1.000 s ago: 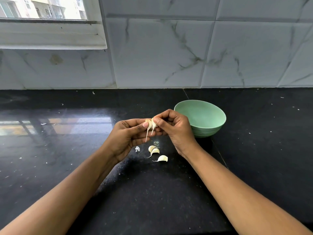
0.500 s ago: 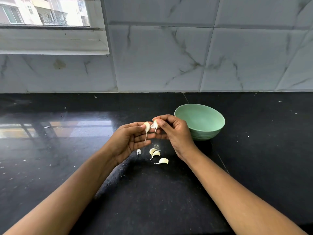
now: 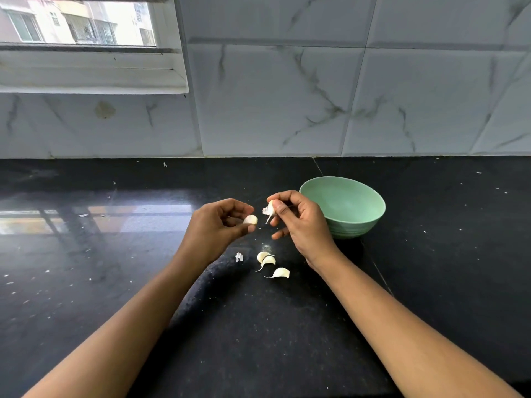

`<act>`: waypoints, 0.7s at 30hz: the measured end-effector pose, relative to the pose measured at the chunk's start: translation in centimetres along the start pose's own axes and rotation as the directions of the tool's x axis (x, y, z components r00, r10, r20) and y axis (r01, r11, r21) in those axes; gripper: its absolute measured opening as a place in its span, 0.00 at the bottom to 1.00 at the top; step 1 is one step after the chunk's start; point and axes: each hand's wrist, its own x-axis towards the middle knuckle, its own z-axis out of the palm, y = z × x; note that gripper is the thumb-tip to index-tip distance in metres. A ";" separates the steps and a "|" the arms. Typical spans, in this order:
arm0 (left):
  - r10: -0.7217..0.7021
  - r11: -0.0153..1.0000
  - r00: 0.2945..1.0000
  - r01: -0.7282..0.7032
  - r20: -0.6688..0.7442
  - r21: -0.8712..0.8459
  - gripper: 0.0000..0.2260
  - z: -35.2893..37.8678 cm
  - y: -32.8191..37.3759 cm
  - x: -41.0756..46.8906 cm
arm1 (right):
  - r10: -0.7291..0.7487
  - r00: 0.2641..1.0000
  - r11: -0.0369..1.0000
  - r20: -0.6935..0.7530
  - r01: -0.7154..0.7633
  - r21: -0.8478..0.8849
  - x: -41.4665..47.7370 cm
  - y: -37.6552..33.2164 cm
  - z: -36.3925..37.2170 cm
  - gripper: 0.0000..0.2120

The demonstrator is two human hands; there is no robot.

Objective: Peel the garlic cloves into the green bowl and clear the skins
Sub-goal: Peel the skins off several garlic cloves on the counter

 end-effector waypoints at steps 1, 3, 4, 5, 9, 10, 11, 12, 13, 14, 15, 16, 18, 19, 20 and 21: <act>0.018 0.998 1.000 -0.018 -0.003 0.058 0.12 0.1 0.0 0.0 | 0.005 1.000 1.000 -0.005 -0.005 0.008 0.0 0.0 0.0 0.04; 0.023 0.994 1.000 -0.022 -0.004 0.111 0.13 0.3 -0.2 -0.1 | 0.011 1.000 1.000 -0.011 -0.011 0.019 0.0 -0.1 -0.1 0.04; 0.026 0.990 1.000 -0.025 -0.008 0.142 0.13 0.4 -0.3 0.0 | 0.014 1.000 1.000 -0.012 -0.014 0.022 0.0 -0.1 -0.1 0.04; 0.034 0.983 0.999 -0.032 -0.009 0.179 0.13 0.5 -0.4 0.0 | 0.017 1.000 1.000 -0.011 -0.017 0.024 0.0 -0.1 -0.1 0.04; 0.043 0.965 0.999 -0.048 0.026 0.259 0.10 0.6 -0.6 0.1 | 0.024 1.000 1.000 -0.001 -0.024 0.019 -0.1 -0.1 -0.1 0.04; 0.030 0.970 0.999 -0.040 0.044 0.241 0.10 0.6 -0.6 0.1 | 0.027 1.000 1.000 0.002 -0.027 0.015 -0.1 -0.1 -0.1 0.04; 0.012 0.978 0.998 -0.026 0.067 0.205 0.09 0.6 -0.5 0.0 | 0.031 1.000 0.999 0.004 -0.031 0.012 -0.1 -0.1 -0.1 0.04; -0.012 0.988 0.995 -0.003 0.095 0.157 0.08 0.6 -0.4 0.0 | 0.035 0.999 0.999 0.005 -0.035 0.009 -0.1 -0.1 -0.1 0.05; -0.039 0.994 0.992 0.026 0.122 0.104 0.08 0.6 -0.3 0.0 | 0.038 0.999 0.999 0.004 -0.038 0.004 0.0 -0.1 -0.1 0.05; -0.069 0.997 0.987 0.062 0.149 0.049 0.07 0.6 -0.2 -0.1 | 0.041 0.999 0.999 0.002 -0.041 -0.001 -0.1 -0.1 -0.1 0.04; -0.095 0.995 0.981 0.098 0.168 -0.011 0.07 0.6 0.0 -0.2 | 0.043 0.999 0.999 0.001 -0.043 -0.005 0.0 -0.1 -0.2 0.04; -0.119 0.988 0.977 0.133 0.179 -0.072 0.06 0.6 0.1 -0.3 | 0.044 0.999 0.999 0.001 -0.044 -0.006 0.0 -0.1 -0.2 0.04; -0.159 0.967 0.973 0.188 0.167 -0.172 0.05 0.5 0.2 -0.2 | 0.048 0.999 0.999 0.003 -0.048 -0.011 0.0 0.0 -0.2 0.04; -0.176 0.956 0.973 0.206 0.152 -0.209 0.04 0.4 0.4 -0.2 | 0.048 0.999 0.999 0.003 -0.048 -0.015 0.0 0.0 -0.2 0.05; -0.187 0.947 0.972 0.216 0.139 -0.236 0.03 0.2 0.5 -0.1 | 0.047 0.999 0.999 0.003 -0.047 -0.018 0.0 0.0 -0.2 0.05; -0.191 0.944 0.973 0.218 0.131 -0.247 0.03 0.1 0.5 0.0 | 0.045 0.999 0.999 0.003 -0.045 -0.020 0.0 -0.1 -0.2 0.05</act>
